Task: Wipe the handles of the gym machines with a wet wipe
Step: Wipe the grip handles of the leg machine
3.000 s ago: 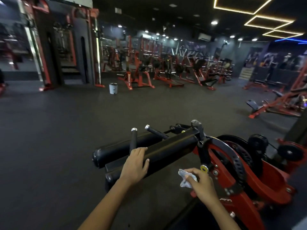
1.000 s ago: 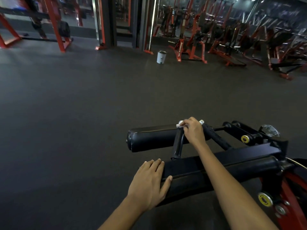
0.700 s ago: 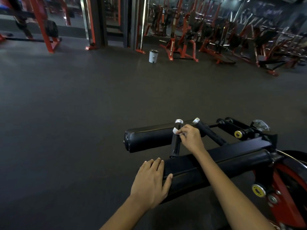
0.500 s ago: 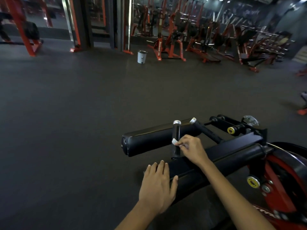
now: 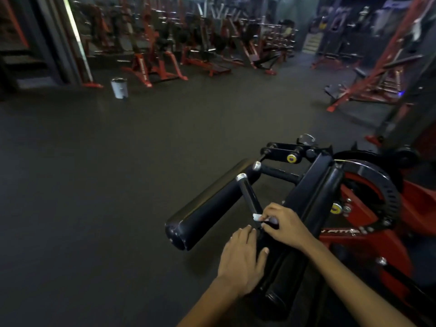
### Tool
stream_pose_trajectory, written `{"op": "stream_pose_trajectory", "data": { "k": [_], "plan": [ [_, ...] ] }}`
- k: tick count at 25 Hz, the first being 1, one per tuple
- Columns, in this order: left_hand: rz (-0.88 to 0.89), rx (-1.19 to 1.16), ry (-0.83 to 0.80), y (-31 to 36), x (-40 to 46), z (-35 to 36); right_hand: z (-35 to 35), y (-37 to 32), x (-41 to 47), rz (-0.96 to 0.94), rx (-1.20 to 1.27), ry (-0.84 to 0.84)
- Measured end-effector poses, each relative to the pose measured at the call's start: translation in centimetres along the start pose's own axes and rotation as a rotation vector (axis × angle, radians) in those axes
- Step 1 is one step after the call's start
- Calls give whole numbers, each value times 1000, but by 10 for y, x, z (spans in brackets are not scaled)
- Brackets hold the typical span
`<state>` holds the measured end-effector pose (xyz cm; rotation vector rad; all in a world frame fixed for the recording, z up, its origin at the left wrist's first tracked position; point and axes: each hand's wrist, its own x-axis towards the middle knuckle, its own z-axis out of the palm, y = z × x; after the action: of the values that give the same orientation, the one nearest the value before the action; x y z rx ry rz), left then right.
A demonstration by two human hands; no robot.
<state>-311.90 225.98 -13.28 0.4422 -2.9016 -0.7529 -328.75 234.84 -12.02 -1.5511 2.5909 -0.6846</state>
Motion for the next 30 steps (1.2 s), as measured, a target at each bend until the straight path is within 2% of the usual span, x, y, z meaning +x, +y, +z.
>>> {"op": "stream_pose_trajectory", "data": {
  "k": [6, 10, 17, 21, 24, 28, 30],
  "plan": [
    [189, 181, 68, -77, 94, -28, 9, -2, 3, 70, -8, 79],
    [218, 219, 2, -132, 133, -35, 12, -8, 2, 104, 6, 96],
    [246, 156, -155, -201, 200, -3, 8, -17, 13, 347, 160, 154],
    [382, 151, -269, -237, 238, 22, 18, -34, 20, 583, 169, 306],
    [453, 75, -268, -251, 259, 36, 36, -56, 28, 780, 85, 492],
    [511, 29, -313, -256, 277, 42, 67, -90, 47, 1052, -138, 787],
    [553, 31, -331, -264, 287, 45, 92, -102, 63, 1174, -248, 881]
  ]
}}
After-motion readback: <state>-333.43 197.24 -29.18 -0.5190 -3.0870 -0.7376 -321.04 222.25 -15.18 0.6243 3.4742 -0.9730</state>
